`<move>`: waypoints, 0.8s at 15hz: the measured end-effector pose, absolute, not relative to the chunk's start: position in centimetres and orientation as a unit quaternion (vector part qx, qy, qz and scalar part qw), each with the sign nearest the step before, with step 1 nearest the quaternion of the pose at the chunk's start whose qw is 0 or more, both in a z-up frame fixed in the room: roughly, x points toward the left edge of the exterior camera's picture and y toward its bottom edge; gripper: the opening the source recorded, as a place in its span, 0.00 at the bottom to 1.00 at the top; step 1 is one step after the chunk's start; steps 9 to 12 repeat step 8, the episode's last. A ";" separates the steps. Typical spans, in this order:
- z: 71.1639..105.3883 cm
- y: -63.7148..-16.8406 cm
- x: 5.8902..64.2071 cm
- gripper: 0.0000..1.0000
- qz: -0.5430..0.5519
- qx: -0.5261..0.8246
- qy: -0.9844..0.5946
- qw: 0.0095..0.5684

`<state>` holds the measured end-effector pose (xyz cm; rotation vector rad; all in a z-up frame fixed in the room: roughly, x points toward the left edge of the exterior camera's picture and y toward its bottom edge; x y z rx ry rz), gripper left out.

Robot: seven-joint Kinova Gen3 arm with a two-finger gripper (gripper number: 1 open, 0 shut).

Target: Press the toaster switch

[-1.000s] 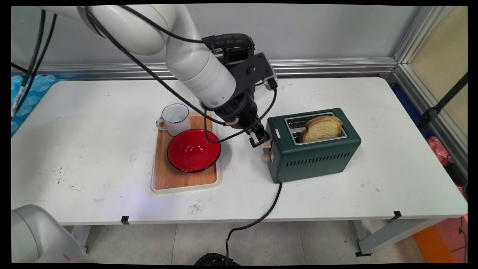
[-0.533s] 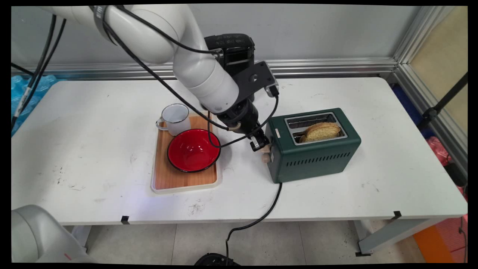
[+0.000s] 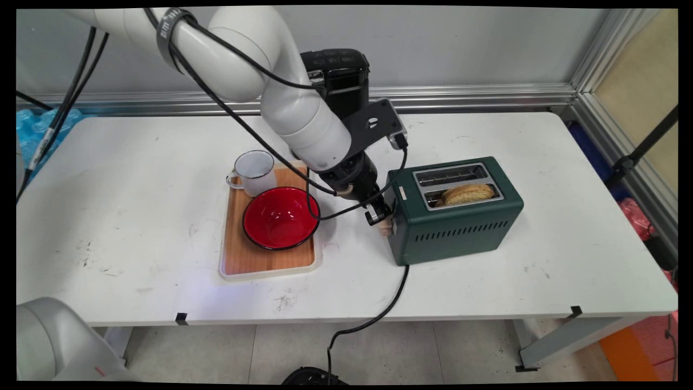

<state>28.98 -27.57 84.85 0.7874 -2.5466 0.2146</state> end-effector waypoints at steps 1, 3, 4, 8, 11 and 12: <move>84.7 -27.6 29.0 0.00 0.077 0.287 -0.927 0.231; 84.5 -27.7 29.0 0.00 0.076 0.287 -0.927 0.229; 84.4 -27.7 29.0 0.00 0.075 0.287 -0.927 0.229; 84.3 -27.7 29.1 0.00 0.074 0.286 -0.928 0.228; 84.3 -27.7 29.1 0.00 0.074 0.286 -0.928 0.228; 84.3 -27.7 29.1 0.00 0.074 0.286 -0.928 0.228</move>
